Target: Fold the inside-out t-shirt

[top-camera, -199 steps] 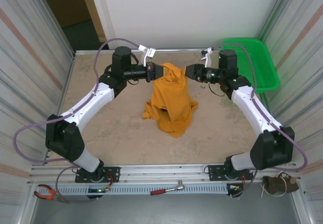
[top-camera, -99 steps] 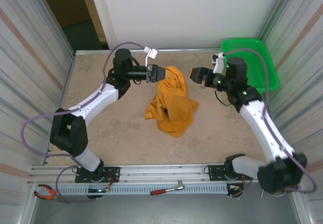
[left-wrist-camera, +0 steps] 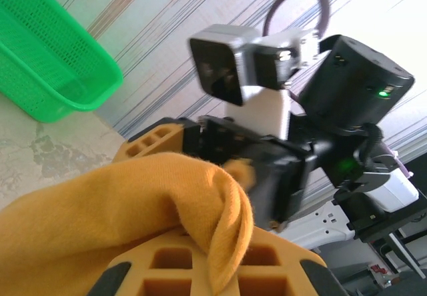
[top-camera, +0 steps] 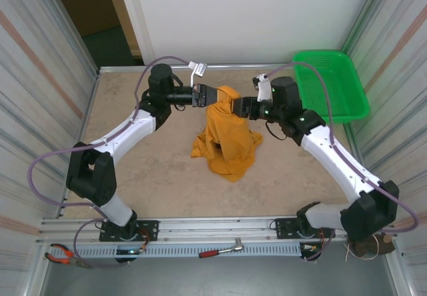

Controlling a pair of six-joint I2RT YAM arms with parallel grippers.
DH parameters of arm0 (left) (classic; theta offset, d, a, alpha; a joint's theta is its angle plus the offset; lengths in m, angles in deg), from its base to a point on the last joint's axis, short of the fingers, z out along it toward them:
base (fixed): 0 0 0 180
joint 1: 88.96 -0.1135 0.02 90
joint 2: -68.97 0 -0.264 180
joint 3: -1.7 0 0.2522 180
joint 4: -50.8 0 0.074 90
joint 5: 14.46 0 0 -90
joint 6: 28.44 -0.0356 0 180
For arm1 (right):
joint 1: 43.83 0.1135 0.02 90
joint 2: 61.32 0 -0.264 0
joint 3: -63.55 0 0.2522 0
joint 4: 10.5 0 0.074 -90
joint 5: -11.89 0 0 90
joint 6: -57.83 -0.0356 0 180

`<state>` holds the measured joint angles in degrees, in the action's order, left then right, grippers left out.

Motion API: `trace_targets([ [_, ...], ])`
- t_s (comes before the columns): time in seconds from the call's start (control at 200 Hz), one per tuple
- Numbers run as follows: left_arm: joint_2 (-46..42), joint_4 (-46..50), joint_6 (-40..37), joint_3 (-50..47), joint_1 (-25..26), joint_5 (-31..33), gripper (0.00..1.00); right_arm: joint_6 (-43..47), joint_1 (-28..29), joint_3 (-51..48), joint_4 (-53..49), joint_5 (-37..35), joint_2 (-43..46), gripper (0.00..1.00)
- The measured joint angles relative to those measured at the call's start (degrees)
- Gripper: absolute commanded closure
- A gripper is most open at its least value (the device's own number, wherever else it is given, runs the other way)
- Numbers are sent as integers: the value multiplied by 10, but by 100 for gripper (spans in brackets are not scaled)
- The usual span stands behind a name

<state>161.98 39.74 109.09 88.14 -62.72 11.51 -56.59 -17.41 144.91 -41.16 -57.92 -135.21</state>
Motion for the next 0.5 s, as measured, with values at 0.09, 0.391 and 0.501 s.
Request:
trace_targets([
  [0.09, 0, -8, 13, -5, -3, 2, 100, 0, -18, 2, 2, 30, -11, 100],
  [0.391, 0, 38, 13, -26, -45, 83, 55, -87, -99, -28, 150, 284, 4, 100],
  [0.501, 0, 79, -8, -30, -53, 122, 47, -136, -99, -32, 220, 347, 4, 100],
])
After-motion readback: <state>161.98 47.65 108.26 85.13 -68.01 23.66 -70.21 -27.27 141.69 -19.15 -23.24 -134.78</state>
